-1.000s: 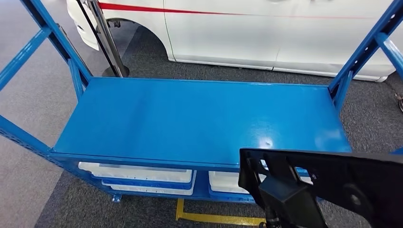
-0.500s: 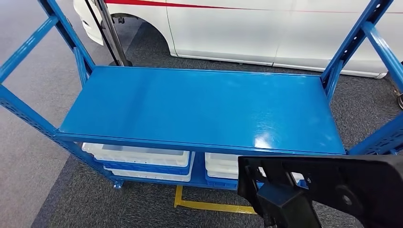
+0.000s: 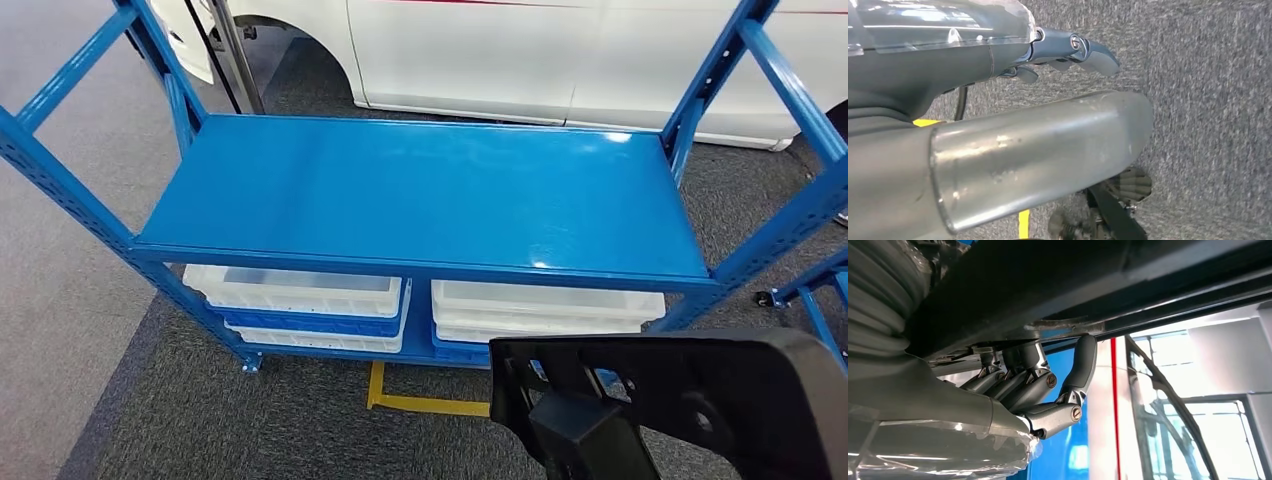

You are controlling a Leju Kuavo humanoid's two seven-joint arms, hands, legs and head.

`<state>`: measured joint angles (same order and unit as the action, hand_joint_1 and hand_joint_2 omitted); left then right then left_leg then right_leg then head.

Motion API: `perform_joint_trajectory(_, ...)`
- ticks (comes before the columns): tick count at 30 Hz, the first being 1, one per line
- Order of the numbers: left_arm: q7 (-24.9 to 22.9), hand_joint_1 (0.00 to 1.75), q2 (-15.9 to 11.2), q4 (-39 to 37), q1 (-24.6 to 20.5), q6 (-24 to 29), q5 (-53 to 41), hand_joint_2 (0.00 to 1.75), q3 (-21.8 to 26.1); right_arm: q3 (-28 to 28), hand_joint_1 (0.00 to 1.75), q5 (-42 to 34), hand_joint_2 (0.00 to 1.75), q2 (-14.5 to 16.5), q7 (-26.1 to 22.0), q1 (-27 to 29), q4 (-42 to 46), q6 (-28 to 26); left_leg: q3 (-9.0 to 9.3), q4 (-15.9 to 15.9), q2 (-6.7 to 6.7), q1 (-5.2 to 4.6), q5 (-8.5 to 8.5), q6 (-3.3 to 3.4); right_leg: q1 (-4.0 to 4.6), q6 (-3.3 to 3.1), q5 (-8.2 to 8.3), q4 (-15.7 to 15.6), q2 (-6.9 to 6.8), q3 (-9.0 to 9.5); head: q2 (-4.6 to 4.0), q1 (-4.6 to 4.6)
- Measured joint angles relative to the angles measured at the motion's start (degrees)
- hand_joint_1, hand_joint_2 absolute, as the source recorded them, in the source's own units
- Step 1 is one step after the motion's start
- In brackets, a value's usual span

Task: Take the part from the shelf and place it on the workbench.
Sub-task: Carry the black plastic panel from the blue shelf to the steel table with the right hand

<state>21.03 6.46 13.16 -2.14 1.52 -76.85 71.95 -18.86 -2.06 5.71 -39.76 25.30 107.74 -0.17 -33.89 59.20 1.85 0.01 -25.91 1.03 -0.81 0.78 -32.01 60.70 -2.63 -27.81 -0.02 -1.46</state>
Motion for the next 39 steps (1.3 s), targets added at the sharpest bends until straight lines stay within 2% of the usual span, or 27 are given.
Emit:
perform_joint_trajectory(1,0.0,0.0,0.0,0.0,0.1,-0.1,0.0,0.0,0.0,0.0,1.75,-0.2,1.75,0.0,0.0,-0.1,-0.1,0.1,-0.21,0.2,0.3,-0.04,0.18,-0.32,0.24,-0.52,-0.61,-1.1,0.02,0.38,0.0,-0.02)
perform_joint_trajectory(3,0.1,0.0,0.0,0.0,0.1,-0.2,0.0,0.0,0.0,0.0,1.75,-0.5,1.75,0.0,0.0,0.0,-0.2,0.1,-0.51,0.4,0.83,0.08,0.32,-1.07,0.21,-1.75,-0.21,-1.5,0.87,-0.33,0.01,-0.03)
perform_joint_trajectory(4,0.2,0.0,0.1,0.0,0.1,-0.3,0.0,0.0,0.0,0.0,1.75,-0.6,1.75,0.0,0.0,0.0,-0.3,0.1,-0.89,1.0,0.63,0.18,-0.62,-1.46,0.19,-2.37,0.31,-1.6,1.25,-0.84,0.01,-0.04)
perform_joint_trajectory(5,0.3,0.0,0.1,0.0,0.1,-0.3,0.0,0.0,0.0,0.0,1.75,-0.7,1.75,0.0,0.0,0.1,-0.4,0.1,-1.48,2.5,0.2,0.28,-2.46,-1.8,0.12,-2.92,0.86,-1.7,1.6,-1.42,0.01,-0.04)
perform_joint_trajectory(7,0.4,0.0,0.2,0.0,0.1,-0.4,0.1,0.0,0.0,0.0,1.75,-0.9,1.75,0.0,0.0,0.1,-0.5,0.1,-3.17,8.3,-0.87,0.42,-7.72,-2.24,0.17,-3.5,1.91,-1.7,2.44,-2.63,0.01,-0.05)
perform_joint_trajectory(8,0.4,0.0,0.2,0.0,0.1,-0.4,0.1,0.0,0.0,0.0,1.75,-1.0,1.75,0.0,0.0,0.1,-0.7,0.1,-3.89,11.6,-1.1,0.45,-9.53,-2.31,0.27,-3.56,2.36,-1.6,2.89,-3.2,0.01,-0.05)
perform_joint_trajectory(9,0.5,0.0,0.2,0.0,0.1,-0.4,0.1,0.0,0.1,0.0,1.75,-1.1,1.75,0.0,0.0,0.1,-0.8,0.1,-4.15,14.0,-1.23,0.46,-10.13,-2.25,0.38,-3.57,2.82,-1.5,3.41,-3.75,0.01,-0.05)
perform_joint_trajectory(10,0.5,0.0,0.2,0.0,0.1,-0.4,0.1,0.0,0.1,0.0,1.75,-1.2,1.75,0.0,0.0,0.2,-1.0,0.1,-3.63,14.6,-1.32,0.45,-9.54,-2.08,0.49,-3.53,3.21,-1.5,3.95,-4.26,0.0,-0.05)
perform_joint_trajectory(11,0.6,0.0,0.2,0.0,0.1,-0.4,0.1,0.0,0.1,0.0,1.75,-1.2,1.75,0.0,0.0,0.3,-1.1,0.1,-2.09,13.1,-1.52,0.4,-8.11,-1.77,0.61,-3.48,3.57,-1.4,4.53,-4.68,0.01,-0.05)
perform_joint_trajectory(12,0.6,0.0,0.2,0.0,0.1,-0.4,0.1,0.0,0.1,0.0,1.75,-1.3,1.75,0.0,0.0,0.4,-1.1,0.1,0.39,9.6,-2.28,0.3,-6.39,-1.25,0.67,-3.42,3.88,-1.4,5.13,-4.99,0.01,-0.05)
perform_joint_trajectory(14,0.7,0.0,0.0,0.0,0.1,-0.4,0.1,0.0,0.1,0.0,1.75,-1.2,1.75,0.0,0.0,0.6,-1.1,-0.1,5.43,1.4,-5.22,0.09,-4.64,0.03,0.68,-3.11,4.45,-1.3,6.17,-5.42,0.01,-0.04)
perform_joint_trajectory(16,0.9,0.0,-0.1,0.0,0.2,-0.4,0.1,0.0,0.1,0.0,1.75,-0.8,1.75,0.1,0.0,0.7,-1.1,-0.3,7.53,-2.5,-6.88,-0.16,-4.56,0.69,0.33,-2.42,5.1,-1.3,7.25,-5.86,0.0,-0.04)
perform_joint_trajectory(18,1.0,0.0,0.0,0.0,0.1,-0.4,0.2,0.0,0.2,0.0,1.75,-0.4,1.75,0.3,0.0,0.8,-1.1,-0.7,7.82,-3.6,-5.58,-0.16,-4.03,0.69,0.15,-1.61,5.64,-1.4,8.31,-6.28,0.01,-0.05)
perform_joint_trajectory(19,1.0,0.0,0.0,0.0,0.1,-0.4,0.2,0.0,0.2,0.0,1.75,-0.2,1.75,0.3,-0.1,0.9,-1.1,-0.8,7.92,-4.2,-4.78,0.01,-3.64,0.76,0.28,-1.3,5.29,-0.9,7.89,-6.65,0.01,-0.01)
perform_joint_trajectory(20,1.0,0.0,0.0,0.0,0.1,-0.4,0.3,0.0,0.2,0.0,1.75,-0.2,1.75,0.3,-0.1,1.0,-1.2,-0.9,7.96,-4.9,-3.89,0.2,-3.22,0.87,0.45,-1.03,4.24,0.4,6.95,-7.34,0.01,0.03)
perform_joint_trajectory(22,1.0,0.0,0.1,0.0,0.3,-0.4,0.5,0.0,0.3,0.2,1.75,-0.2,1.75,0.4,-0.1,1.0,-1.3,-0.9,7.62,-5.2,-2.18,0.34,-2.77,1.06,0.49,-0.61,0.41,6.2,4.29,-9.98,0.0,0.12)
perform_joint_trajectory(24,1.0,0.0,0.1,0.0,0.4,-0.4,0.6,0.0,0.5,0.3,1.75,-0.2,1.75,0.4,-0.1,1.1,-1.6,-0.9,6.95,-4.6,-0.38,0.31,-2.8,1.02,0.11,-0.16,-2.37,12.5,3.18,-12.47,0.01,0.14)
perform_joint_trajectory(25,1.0,0.0,0.2,0.0,0.5,-0.4,0.6,0.0,0.5,0.4,1.75,-0.2,1.75,0.5,-0.1,1.1,-1.7,-0.9,6.62,-4.3,0.43,0.33,-2.9,0.9,-0.1,0.07,-2.32,13.4,2.9,-12.51,0.0,0.13)
perform_joint_trajectory(26,1.0,0.0,0.2,0.0,0.4,-0.4,0.6,0.0,0.5,0.5,1.75,-0.2,1.75,0.5,-0.1,1.2,-1.8,-0.9,6.38,-3.9,1.17,0.38,-3.04,0.72,-0.3,0.25,-1.28,12.0,2.62,-11.42,0.0,0.14)
perform_joint_trajectory(28,1.0,0.0,0.3,0.0,0.3,-0.5,0.6,0.0,0.5,0.7,1.75,-0.3,1.75,0.5,-0.1,1.2,-1.8,-0.8,6.13,-3.1,2.37,0.46,-3.49,0.2,-0.42,0.3,1.45,5.0,0.93,-7.04,0.01,0.14)
perform_joint_trajectory(30,1.0,0.0,0.3,0.0,0.3,-0.5,0.6,0.0,0.6,1.0,1.75,-0.3,1.75,0.7,-0.1,1.2,-1.9,-0.5,6.01,-2.2,3.3,0.29,-4.01,-0.48,-0.11,-0.28,2.55,-0.1,-0.7,-4.28,0.01,0.13)
perform_joint_trajectory(31,1.0,0.0,0.3,0.0,0.2,-0.5,0.6,0.0,0.7,1.2,1.75,-0.3,1.75,0.8,0.0,1.3,-1.9,-0.3,6.04,-2.0,3.69,0.18,-4.13,-0.81,0.11,-0.71,2.36,-0.6,-1.01,-4.11,0.01,0.11)
perform_joint_trajectory(33,1.0,0.0,0.3,0.0,0.1,-0.5,0.6,0.0,0.8,1.5,1.75,-0.3,1.75,1.1,-0.1,1.4,-1.9,0.0,6.15,-1.9,4.44,0.17,-4.24,-1.31,0.19,-1.45,2.7,-0.6,0.08,-4.44,0.0,0.09)
perform_joint_trajectory(34,1.1,0.0,0.3,0.0,0.0,-0.5,0.6,0.0,0.9,1.7,1.75,-0.1,1.75,1.4,-0.1,1.6,-1.9,0.2,6.07,-1.6,3.99,0.29,-4.69,-1.58,0.08,-1.85,2.91,-0.8,0.57,-4.56,0.0,0.1)
perform_joint_trajectory(36,1.1,0.0,0.4,0.0,0.1,-0.4,0.6,0.0,1.0,2.5,1.75,0.4,1.75,2.2,-0.1,1.8,-1.9,0.9,4.68,1.8,1.62,0.59,-7.47,-2.04,-0.11,-2.66,3.43,-1.1,1.59,-4.83,0.01,0.09)
perform_joint_trajectory(37,1.2,0.0,0.4,0.0,0.1,-0.4,0.5,0.0,1.1,3.0,1.75,0.8,1.75,2.7,-0.1,2.0,-1.9,1.4,3.27,5.2,0.11,0.71,-9.56,-2.22,-0.07,-2.92,3.61,-1.2,2.13,-5.03,0.01,0.09)
perform_joint_trajectory(39,1.3,0.0,0.4,0.0,0.4,-0.3,0.5,0.0,1.4,4.2,1.75,1.4,1.75,3.7,-0.1,2.3,-1.9,2.7,0.09,12.5,-1.13,0.74,-12.68,-2.36,0.1,-3.22,3.82,-1.1,3.38,-5.36,0.01,0.08)
